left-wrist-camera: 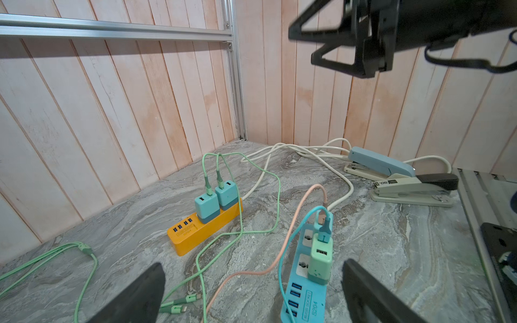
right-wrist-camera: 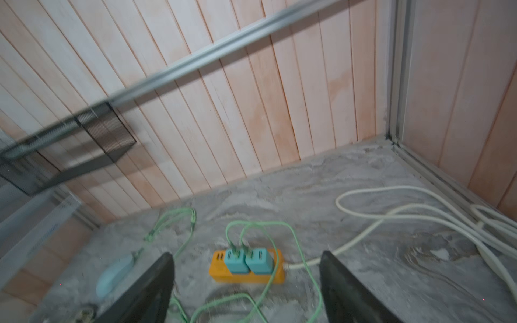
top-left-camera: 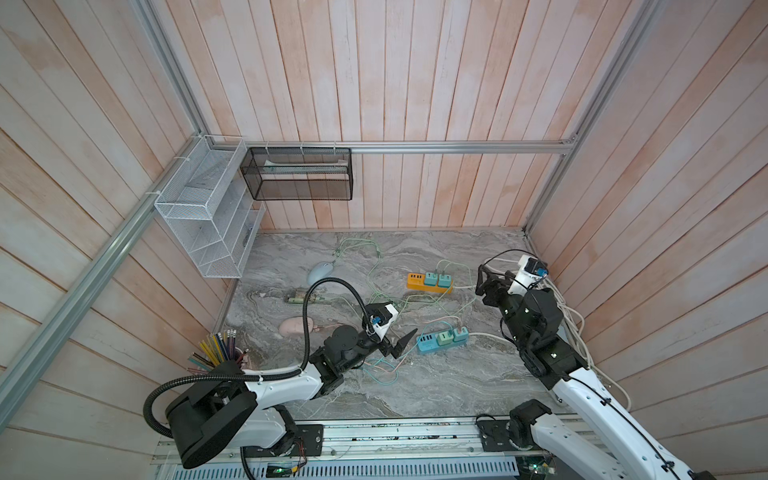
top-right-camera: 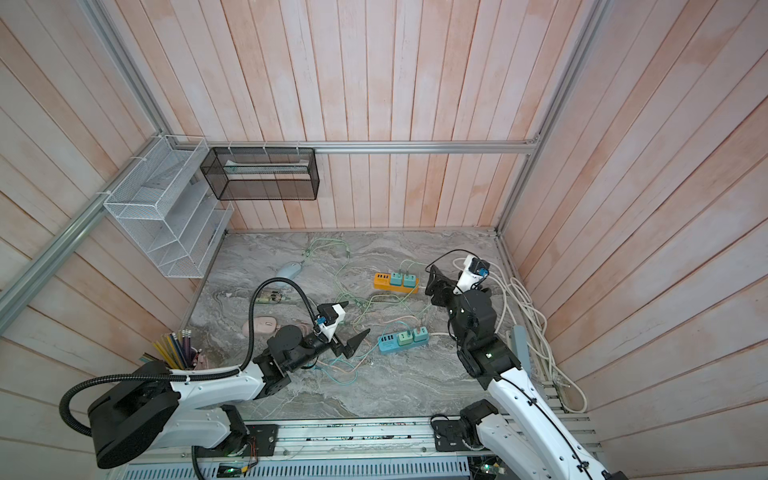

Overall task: Unplug the wireless mouse
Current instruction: Remove the plug from the socket.

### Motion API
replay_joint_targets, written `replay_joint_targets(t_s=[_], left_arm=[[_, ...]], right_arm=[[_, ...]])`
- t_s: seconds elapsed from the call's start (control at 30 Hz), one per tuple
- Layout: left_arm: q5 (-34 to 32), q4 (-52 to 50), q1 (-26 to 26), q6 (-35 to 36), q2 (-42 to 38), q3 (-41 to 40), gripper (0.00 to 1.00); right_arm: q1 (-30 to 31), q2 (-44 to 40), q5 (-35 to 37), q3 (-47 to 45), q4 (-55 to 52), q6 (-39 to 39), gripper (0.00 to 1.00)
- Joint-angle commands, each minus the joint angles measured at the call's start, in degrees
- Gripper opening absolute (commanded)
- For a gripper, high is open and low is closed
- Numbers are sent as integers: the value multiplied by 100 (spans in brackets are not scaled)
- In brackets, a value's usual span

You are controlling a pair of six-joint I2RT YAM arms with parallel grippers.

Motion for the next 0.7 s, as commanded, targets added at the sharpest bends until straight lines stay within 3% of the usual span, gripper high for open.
replay_joint_targets(t_s=[0.0,0.07,0.13,0.27,0.47,0.6,0.67], left_arm=[[458,21,3,-49,57,-11,100],[768,-88,3,-53,202,157,97],[1015,-384,14,-38,410,393,82],[1520,-1185,2,-27,850,961,55],[2015,-1181,7,244,1224,1064,54],[2240,-1180,0,758,1407,1022,54],[2167,-1139,6,1006,1533,959,61]], right_arm=[[-232,-225,-1678,-51,-1663,835,68],[-223,-380,-2305,-326,-1825,943,66],[-195,-462,-2675,-545,-2000,969,59],[452,-635,-2368,-966,-2231,1194,56],[1797,-411,-1060,-1189,-2291,1716,57],[2306,7,-346,-1085,-2244,1741,61],[2345,188,-268,-1044,-2061,1574,64]])
